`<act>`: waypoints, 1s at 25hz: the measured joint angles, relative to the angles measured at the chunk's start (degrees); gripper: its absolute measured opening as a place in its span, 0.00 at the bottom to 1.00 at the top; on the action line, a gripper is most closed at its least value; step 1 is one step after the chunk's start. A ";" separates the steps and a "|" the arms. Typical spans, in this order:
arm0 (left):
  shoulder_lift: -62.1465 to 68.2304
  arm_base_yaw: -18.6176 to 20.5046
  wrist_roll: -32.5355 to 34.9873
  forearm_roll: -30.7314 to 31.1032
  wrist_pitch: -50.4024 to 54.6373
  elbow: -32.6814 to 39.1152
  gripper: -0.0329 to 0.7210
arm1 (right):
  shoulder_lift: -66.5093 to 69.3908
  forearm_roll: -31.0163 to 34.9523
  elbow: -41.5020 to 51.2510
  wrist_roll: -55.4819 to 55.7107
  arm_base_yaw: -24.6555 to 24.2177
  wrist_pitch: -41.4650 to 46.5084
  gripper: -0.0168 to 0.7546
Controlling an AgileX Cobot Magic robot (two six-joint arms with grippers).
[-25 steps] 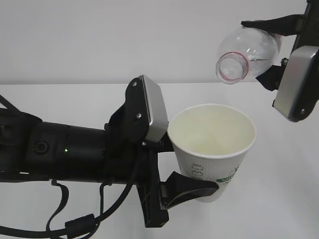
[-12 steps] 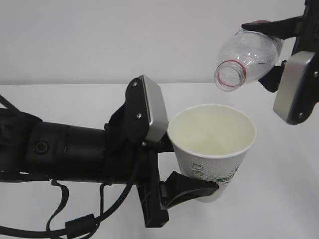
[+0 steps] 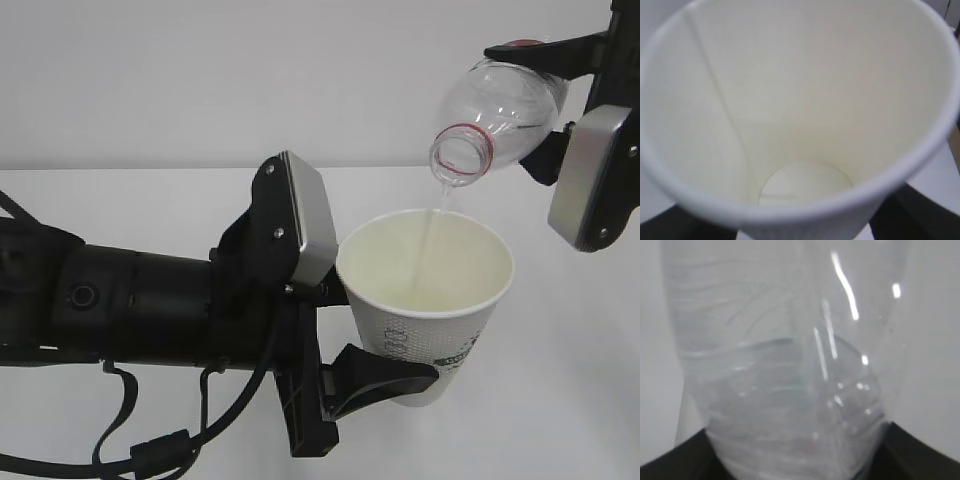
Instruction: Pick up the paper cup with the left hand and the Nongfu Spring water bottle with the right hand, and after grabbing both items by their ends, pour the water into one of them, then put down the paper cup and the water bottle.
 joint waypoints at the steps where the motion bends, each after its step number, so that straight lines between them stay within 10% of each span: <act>1: 0.00 0.00 0.00 0.00 0.00 0.00 0.72 | 0.00 0.00 0.00 -0.04 0.00 0.00 0.59; 25: 0.00 0.00 1.67 -4.35 2.63 0.00 0.72 | 0.00 1.00 0.00 -1.76 0.00 0.00 0.59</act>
